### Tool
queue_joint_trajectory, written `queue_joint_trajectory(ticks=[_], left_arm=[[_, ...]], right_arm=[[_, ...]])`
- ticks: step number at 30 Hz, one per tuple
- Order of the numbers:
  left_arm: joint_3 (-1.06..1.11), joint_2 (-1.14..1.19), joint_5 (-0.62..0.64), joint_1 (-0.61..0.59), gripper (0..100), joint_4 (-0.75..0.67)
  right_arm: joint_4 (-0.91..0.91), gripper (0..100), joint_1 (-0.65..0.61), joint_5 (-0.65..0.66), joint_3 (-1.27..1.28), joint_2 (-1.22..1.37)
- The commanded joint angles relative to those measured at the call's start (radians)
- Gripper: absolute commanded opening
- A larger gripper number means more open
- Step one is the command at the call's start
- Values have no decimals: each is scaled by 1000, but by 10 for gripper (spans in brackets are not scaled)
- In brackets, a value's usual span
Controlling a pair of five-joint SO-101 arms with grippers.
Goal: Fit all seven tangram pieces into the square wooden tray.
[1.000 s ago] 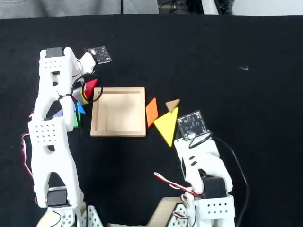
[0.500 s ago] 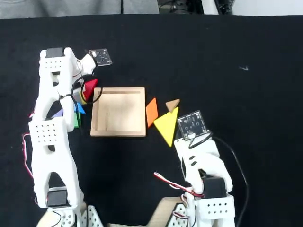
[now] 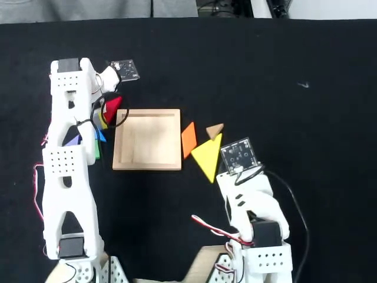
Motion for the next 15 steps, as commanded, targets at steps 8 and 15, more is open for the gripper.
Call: queue_joint_trajectory(ticks=[8,15], left_arm=[[-188,31,60,21,277,126],[-199,32,130,18,220,71]], right_arm=[[5,12,-14,8,-1,-81],[5,12,-14,8,-1,-81]])
